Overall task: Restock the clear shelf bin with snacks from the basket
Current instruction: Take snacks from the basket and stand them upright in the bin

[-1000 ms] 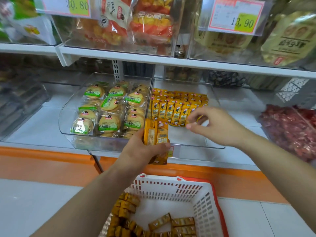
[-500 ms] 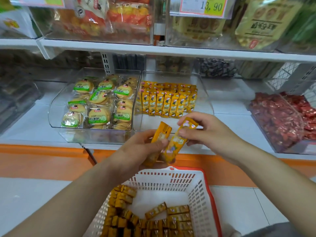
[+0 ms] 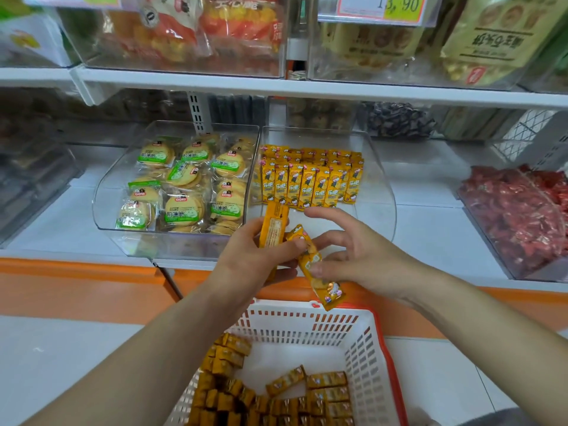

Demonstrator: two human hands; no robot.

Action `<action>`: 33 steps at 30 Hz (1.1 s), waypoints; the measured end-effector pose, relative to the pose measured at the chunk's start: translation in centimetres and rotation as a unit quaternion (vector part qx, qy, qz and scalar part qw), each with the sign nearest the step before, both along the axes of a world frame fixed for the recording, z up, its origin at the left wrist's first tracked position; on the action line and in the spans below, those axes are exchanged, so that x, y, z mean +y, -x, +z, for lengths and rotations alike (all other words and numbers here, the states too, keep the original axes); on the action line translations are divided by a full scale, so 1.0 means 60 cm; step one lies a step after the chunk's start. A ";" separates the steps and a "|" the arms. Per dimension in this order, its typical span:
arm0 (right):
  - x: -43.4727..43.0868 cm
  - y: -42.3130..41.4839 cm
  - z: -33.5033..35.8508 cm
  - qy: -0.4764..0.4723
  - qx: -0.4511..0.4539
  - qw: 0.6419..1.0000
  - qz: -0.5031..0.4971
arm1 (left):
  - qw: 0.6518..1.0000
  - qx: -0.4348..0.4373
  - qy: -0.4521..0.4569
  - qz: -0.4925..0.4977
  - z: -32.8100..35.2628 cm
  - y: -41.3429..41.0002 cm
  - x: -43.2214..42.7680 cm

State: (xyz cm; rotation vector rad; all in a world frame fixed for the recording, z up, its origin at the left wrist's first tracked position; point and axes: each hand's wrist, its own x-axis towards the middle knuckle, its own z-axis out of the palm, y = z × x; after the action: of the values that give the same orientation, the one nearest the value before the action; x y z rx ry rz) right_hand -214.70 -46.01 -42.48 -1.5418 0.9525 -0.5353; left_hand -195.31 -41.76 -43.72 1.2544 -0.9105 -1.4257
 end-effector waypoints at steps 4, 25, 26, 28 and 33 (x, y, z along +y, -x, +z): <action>-0.010 0.006 0.010 0.009 -0.005 1.000 -0.011 | 1.000 -0.003 -0.014 -0.023 0.003 -0.012 -0.004; -0.339 0.044 0.024 0.369 0.572 0.733 -0.001 | 0.997 -0.076 0.020 -0.026 -0.014 -0.039 -0.031; -0.349 0.038 0.022 0.368 0.583 0.724 0.014 | 0.997 -0.072 0.021 -0.029 -0.017 -0.039 -0.032; -0.363 0.025 0.019 0.365 0.618 0.695 0.035 | 0.997 -0.068 0.026 -0.036 -0.020 -0.040 -0.032; -0.361 0.005 0.003 0.385 0.679 0.625 0.010 | 0.998 -0.047 0.036 -0.038 -0.023 -0.045 -0.027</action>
State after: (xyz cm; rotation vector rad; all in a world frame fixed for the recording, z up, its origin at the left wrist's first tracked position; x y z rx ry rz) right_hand -215.02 -67.69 -42.31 -2.8101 1.9637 0.5430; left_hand -192.59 -43.39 -45.08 1.2538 -1.0749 -1.3901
